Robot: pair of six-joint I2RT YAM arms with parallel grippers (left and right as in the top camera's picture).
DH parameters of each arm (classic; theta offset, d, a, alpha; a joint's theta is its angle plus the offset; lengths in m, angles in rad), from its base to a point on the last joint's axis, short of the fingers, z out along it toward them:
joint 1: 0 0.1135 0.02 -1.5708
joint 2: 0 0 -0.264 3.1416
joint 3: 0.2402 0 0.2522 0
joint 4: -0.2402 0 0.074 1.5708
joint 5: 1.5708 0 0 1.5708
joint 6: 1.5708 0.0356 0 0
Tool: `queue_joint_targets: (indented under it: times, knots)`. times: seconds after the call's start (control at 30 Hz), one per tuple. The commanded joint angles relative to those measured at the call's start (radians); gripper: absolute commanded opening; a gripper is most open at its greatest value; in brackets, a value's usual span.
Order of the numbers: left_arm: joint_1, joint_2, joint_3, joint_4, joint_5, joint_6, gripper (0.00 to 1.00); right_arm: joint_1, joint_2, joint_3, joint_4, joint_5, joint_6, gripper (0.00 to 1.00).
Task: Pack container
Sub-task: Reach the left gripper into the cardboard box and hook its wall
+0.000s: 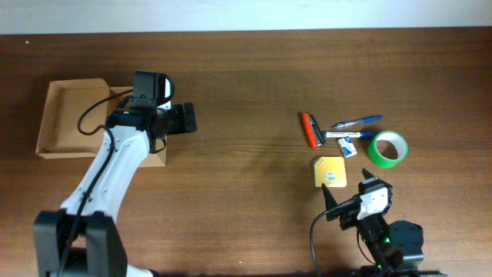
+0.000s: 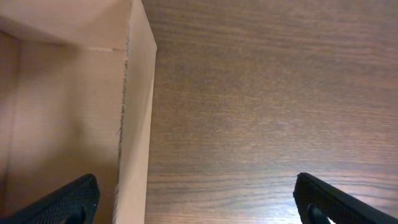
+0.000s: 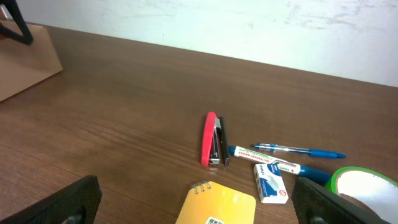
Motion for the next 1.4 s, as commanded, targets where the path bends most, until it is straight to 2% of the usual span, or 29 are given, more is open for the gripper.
queue_joint_targets:
  times: [0.0, 0.17, 0.2, 0.23, 0.27, 0.43, 0.5, 0.63, 0.77, 1.0, 1.17, 1.37]
  knots:
    - [0.006, 0.040, 0.023, 0.020, -0.015, -0.005, 1.00, 0.003, -0.009, -0.008, 0.003, 0.005, 0.007, 0.99]
    - [0.007, 0.099, 0.023, 0.039, -0.073, -0.005, 1.00, 0.003, -0.009, -0.008, 0.003, 0.005, 0.007, 0.99]
    - [0.007, 0.106, 0.023, 0.041, -0.087, -0.005, 0.95, 0.003, -0.009, -0.008, 0.003, 0.005, 0.007, 0.99]
    - [0.007, 0.106, 0.023, 0.041, -0.094, -0.005, 0.89, 0.003, -0.009, -0.008, 0.003, 0.005, 0.007, 0.99]
    - [0.006, 0.106, 0.023, 0.042, -0.102, -0.005, 0.75, 0.003, -0.009, -0.008, 0.003, 0.005, 0.007, 0.99]
    - [0.006, 0.106, 0.023, 0.041, -0.120, -0.005, 0.29, 0.003, -0.009, -0.008, 0.003, 0.005, 0.007, 0.99]
    - [0.006, 0.106, 0.023, 0.041, -0.120, -0.005, 0.22, 0.003, -0.009, -0.008, 0.003, 0.005, 0.007, 0.99]
    - [0.006, 0.106, 0.023, 0.041, -0.120, -0.005, 0.02, 0.003, -0.009, -0.008, 0.003, 0.005, 0.007, 0.99]
    - [0.006, 0.105, 0.023, 0.036, -0.114, -0.005, 0.02, 0.003, -0.009, -0.008, 0.003, 0.005, 0.007, 0.99]
    - [-0.002, 0.046, 0.023, -0.005, -0.002, 0.016, 0.02, 0.003, -0.009, -0.008, 0.003, 0.005, 0.007, 0.99]
    - [-0.076, -0.072, 0.023, -0.012, 0.017, 0.172, 0.02, 0.003, -0.009, -0.008, 0.003, 0.005, 0.007, 0.99]
    - [-0.237, -0.196, 0.023, -0.016, 0.017, 0.360, 0.02, 0.003, -0.009, -0.008, 0.003, 0.005, 0.007, 0.99]
